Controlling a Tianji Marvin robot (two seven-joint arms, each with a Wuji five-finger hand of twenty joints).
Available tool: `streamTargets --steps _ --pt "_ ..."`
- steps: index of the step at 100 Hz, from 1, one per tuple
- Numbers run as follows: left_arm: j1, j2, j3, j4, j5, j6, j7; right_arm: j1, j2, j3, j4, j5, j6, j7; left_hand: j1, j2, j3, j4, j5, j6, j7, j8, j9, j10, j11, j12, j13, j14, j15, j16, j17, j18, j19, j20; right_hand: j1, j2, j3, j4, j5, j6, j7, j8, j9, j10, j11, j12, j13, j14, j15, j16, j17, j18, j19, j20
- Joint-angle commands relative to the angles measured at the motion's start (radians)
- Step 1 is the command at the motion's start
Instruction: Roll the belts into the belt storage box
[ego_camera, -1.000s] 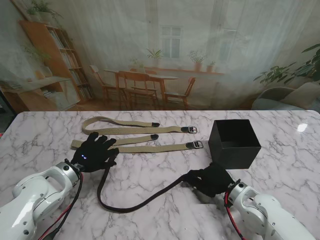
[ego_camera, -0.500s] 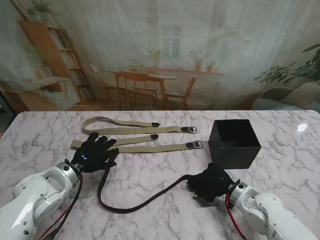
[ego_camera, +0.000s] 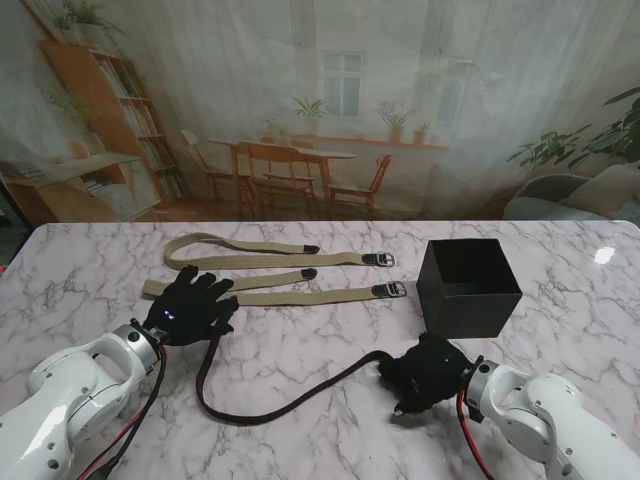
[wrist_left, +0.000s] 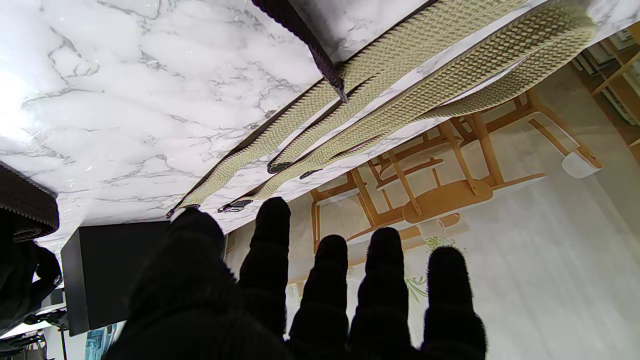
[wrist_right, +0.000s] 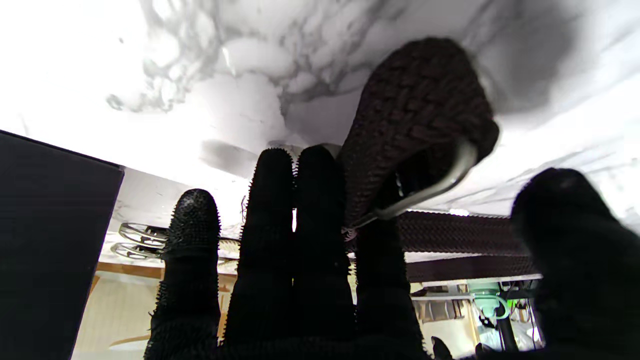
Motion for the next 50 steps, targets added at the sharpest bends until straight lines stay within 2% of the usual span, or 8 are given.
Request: streamTargets --steps 1,14,18,27,34,43,50 --pt "-0.001 0.0 0.003 0.003 0.001 -0.002 -0.013 -0.028 0.011 0.009 -0.012 -0.005 -0.007 0.013 0.023 0.018 -0.013 -0.019 0.015 0.011 0.011 0.012 -0.027 0.016 -0.019 0.011 0.013 0.009 -0.011 -0.003 -0.018 0.039 -0.03 -0.015 -0.046 0.008 0.058 0.029 -0.021 0.179 0.014 -0.014 -0.038 -0.058 -0.083 -0.055 0.019 -0.04 -0.047 -0.025 -0.013 -0.02 -0.011 0.003" --pt "0.0 0.0 0.003 0.004 0.001 -0.001 -0.012 -0.055 0.012 0.041 -0.064 0.008 -0.008 0.094 0.023 0.018 -0.013 -0.02 0.014 0.01 0.011 0.013 -0.027 0.016 -0.019 0.011 0.012 0.008 -0.012 -0.003 -0.018 0.038 -0.03 -0.015 -0.038 -0.023 0.158 0.038 -0.056 0.232 -0.022 -0.028 -0.063 -0.048 -0.129 -0.113 0.001 -0.055 -0.081 -0.057 -0.013 -0.039 -0.02 -0.005" --pt "0.0 0.0 0.003 0.005 0.001 -0.001 -0.012 -0.061 0.012 0.049 -0.076 0.012 -0.008 0.116 0.023 0.018 -0.013 -0.02 0.014 0.011 0.011 0.013 -0.027 0.016 -0.018 0.011 0.012 0.008 -0.012 -0.003 -0.018 0.038 -0.031 -0.016 -0.034 -0.032 0.195 0.042 -0.074 0.246 -0.03 -0.029 -0.072 -0.051 -0.148 -0.125 -0.009 -0.067 -0.098 -0.075 -0.012 -0.062 -0.025 -0.011" --pt "0.0 0.0 0.003 0.005 0.002 -0.001 -0.013 -0.07 0.014 0.059 -0.1 0.035 -0.001 0.181 0.027 0.015 -0.012 -0.02 0.015 0.01 0.012 0.014 -0.026 0.016 -0.018 0.011 0.013 0.009 -0.011 -0.003 -0.018 0.039 -0.031 -0.016 -0.021 -0.058 0.285 0.057 -0.11 0.272 -0.041 -0.028 -0.091 -0.047 -0.223 -0.163 -0.036 -0.081 -0.156 -0.16 -0.006 -0.103 -0.044 -0.055" --pt "0.0 0.0 0.003 0.005 0.001 -0.001 -0.014 -0.075 0.016 0.064 -0.111 0.028 0.001 0.197 0.027 0.015 -0.013 -0.02 0.014 0.009 0.013 0.015 -0.026 0.017 -0.018 0.011 0.012 0.009 -0.011 -0.003 -0.018 0.038 -0.032 -0.016 -0.008 -0.08 0.372 0.077 -0.12 0.272 -0.04 -0.024 -0.084 -0.05 -0.251 -0.176 -0.044 -0.085 -0.153 -0.181 -0.001 -0.108 -0.031 -0.07" --pt "0.0 0.0 0.003 0.005 0.001 -0.002 -0.016 -0.081 0.017 0.07 -0.124 0.015 0.001 0.209 0.029 0.015 -0.012 -0.02 0.015 0.01 0.013 0.016 -0.025 0.015 -0.018 0.011 0.013 0.009 -0.011 -0.003 -0.018 0.038 -0.032 -0.017 0.045 -0.109 0.528 0.116 -0.143 0.268 -0.039 -0.015 -0.091 -0.062 -0.262 -0.18 -0.06 -0.095 -0.147 -0.189 -0.003 -0.112 -0.024 -0.077" --pt "-0.001 0.0 0.003 0.006 0.001 -0.003 -0.017 -0.083 0.018 0.075 -0.131 -0.004 -0.004 0.211 0.03 0.014 -0.012 -0.02 0.016 0.009 0.014 0.017 -0.025 0.016 -0.017 0.012 0.014 0.008 -0.011 -0.003 -0.018 0.038 -0.032 -0.017 0.106 -0.15 0.632 0.153 -0.151 0.254 -0.028 0.0 -0.088 -0.088 -0.248 -0.173 -0.059 -0.114 -0.14 -0.188 0.008 -0.127 -0.016 -0.077"
